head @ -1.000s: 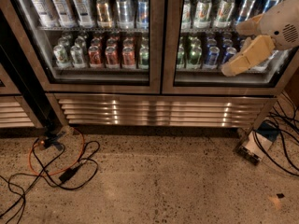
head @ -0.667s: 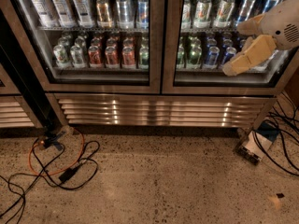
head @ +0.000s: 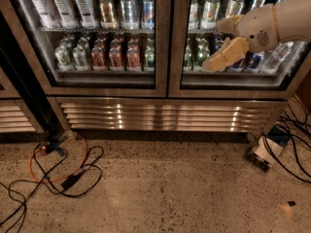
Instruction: Open left fridge door
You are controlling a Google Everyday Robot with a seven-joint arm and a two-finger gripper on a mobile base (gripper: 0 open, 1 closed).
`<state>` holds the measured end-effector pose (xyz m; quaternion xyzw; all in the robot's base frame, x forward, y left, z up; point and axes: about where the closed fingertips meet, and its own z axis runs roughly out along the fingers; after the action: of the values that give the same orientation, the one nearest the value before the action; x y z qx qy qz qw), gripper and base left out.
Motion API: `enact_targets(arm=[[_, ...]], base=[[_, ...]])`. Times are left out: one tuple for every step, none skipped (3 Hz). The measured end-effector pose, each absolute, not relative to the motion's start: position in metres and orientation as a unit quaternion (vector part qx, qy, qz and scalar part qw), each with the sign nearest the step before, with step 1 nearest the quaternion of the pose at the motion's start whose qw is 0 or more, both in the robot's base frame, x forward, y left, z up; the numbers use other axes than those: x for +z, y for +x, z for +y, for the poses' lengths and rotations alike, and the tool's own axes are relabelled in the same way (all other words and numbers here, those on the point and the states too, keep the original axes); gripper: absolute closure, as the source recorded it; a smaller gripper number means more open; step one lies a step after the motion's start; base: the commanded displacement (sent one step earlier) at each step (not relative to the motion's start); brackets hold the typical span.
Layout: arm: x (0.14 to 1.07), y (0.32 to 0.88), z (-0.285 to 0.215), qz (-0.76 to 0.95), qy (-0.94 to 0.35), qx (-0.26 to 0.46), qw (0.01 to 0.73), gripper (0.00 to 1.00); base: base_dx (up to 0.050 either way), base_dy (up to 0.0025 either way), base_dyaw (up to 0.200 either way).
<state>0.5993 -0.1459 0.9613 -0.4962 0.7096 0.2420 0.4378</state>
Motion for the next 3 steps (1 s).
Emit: enact_targets(arm=[[0.9622,0.6404,-0.1122,0.667,-0.504,0.289,0.466,0.00],[0.9635,0.6441,-0.1130,0.666,-0.503,0.289,0.469,0.00],[0.9629,0.6458,-0.1080,0.663,-0.508,0.281,0.472,0.00]], base=[[0.000,0.00000,0.000],[0.000,0.00000,0.000],[0.000,0.00000,0.000]])
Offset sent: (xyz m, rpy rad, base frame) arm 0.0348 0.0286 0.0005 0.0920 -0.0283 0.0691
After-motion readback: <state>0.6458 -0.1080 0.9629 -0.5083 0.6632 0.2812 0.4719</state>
